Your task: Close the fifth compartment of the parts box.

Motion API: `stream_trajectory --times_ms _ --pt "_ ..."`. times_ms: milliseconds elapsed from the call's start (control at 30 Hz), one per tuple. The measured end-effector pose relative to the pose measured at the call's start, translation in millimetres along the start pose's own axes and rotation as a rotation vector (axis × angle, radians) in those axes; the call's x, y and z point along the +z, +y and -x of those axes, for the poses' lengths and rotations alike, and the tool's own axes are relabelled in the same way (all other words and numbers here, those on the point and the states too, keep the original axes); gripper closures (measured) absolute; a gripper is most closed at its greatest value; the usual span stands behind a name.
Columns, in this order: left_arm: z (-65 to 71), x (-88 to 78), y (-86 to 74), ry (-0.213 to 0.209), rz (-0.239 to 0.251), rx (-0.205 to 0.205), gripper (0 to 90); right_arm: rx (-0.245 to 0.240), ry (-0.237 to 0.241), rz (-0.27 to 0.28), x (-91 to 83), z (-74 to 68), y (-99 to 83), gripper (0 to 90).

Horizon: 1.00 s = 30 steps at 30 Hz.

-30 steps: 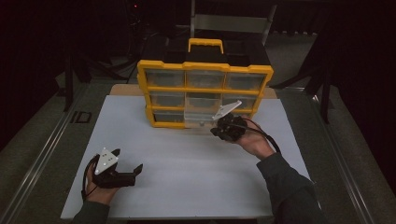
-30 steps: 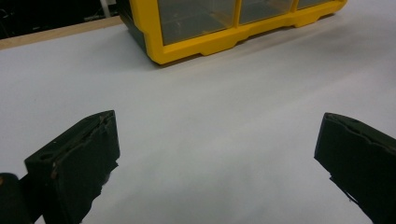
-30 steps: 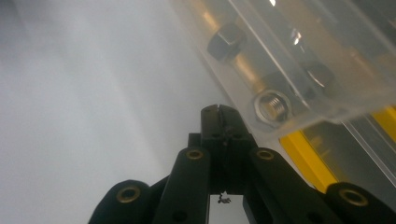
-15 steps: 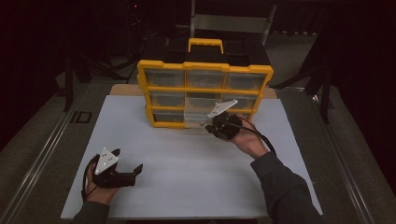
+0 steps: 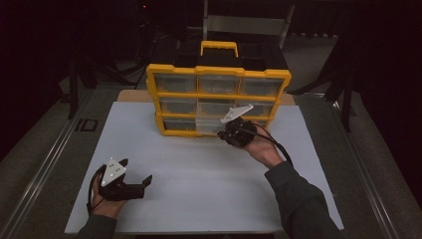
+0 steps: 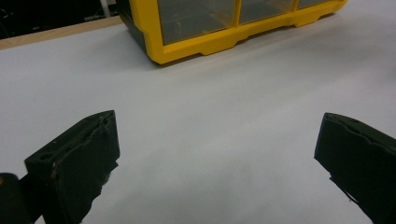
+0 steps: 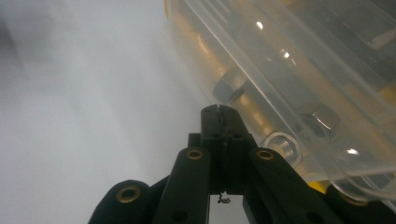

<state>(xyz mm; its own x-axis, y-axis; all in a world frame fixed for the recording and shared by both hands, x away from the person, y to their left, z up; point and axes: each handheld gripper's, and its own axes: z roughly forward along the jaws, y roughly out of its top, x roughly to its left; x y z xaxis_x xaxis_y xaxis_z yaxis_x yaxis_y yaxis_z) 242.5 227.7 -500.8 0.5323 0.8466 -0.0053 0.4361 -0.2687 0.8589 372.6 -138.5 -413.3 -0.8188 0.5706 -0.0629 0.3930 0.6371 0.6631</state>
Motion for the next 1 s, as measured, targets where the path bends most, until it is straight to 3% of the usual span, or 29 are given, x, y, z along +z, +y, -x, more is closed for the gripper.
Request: stream_trajectory --times_ms 667,1000 --pt "-0.1 0.2 -0.1 -0.001 -0.001 -0.002 0.5 0.034 -0.024 0.053 -5.3 6.9 3.3 90.0" --pt "-0.2 -0.1 0.0 -0.001 0.0 -0.001 0.5 0.015 -0.027 0.074 -7.3 5.3 10.1 90.0"
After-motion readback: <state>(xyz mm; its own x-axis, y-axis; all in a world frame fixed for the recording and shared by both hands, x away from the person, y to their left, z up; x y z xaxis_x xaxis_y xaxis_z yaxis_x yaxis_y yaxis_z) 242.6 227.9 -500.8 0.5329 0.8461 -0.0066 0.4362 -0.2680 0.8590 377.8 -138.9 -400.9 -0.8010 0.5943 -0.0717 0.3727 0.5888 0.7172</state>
